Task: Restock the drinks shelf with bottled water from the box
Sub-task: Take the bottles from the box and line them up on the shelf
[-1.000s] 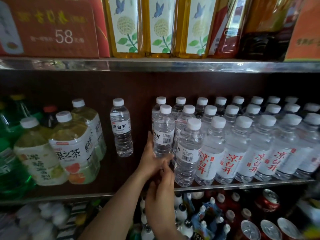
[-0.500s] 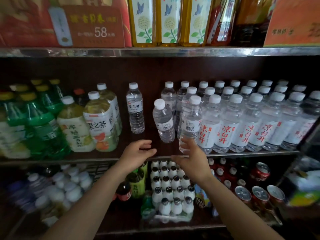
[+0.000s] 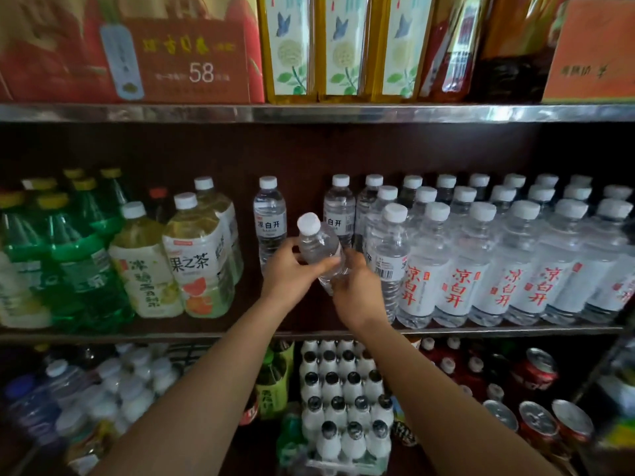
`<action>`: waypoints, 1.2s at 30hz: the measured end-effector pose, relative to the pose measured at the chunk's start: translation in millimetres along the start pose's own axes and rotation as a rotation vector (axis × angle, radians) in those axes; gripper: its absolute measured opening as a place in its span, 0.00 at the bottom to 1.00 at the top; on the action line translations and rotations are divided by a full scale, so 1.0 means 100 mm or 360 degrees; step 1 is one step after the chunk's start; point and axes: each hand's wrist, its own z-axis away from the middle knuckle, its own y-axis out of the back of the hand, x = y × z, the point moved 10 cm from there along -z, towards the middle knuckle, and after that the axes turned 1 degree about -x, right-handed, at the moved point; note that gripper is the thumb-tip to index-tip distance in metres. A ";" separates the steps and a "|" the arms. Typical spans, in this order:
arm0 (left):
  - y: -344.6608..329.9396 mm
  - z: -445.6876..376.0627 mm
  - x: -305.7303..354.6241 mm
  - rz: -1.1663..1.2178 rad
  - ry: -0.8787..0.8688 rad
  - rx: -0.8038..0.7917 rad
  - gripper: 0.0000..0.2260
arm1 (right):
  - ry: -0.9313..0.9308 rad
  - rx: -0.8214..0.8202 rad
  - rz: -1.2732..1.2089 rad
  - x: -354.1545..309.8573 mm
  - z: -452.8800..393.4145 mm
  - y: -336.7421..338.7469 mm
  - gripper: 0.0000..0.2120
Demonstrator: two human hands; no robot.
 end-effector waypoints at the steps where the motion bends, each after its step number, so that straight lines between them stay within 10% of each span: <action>1: -0.02 -0.06 0.06 -0.0061 0.0006 0.0011 0.29 | -0.0002 -0.0011 0.0029 0.01 -0.03 -0.01 0.26; 11: -0.31 -0.43 0.40 -0.0523 -0.0012 0.0073 0.31 | 0.0063 -0.0339 0.0308 0.26 0.04 -0.62 0.37; 36: -0.30 -0.17 0.31 -0.0115 0.0026 -0.0093 0.28 | 0.0052 -0.0354 0.0101 0.31 0.29 -0.44 0.33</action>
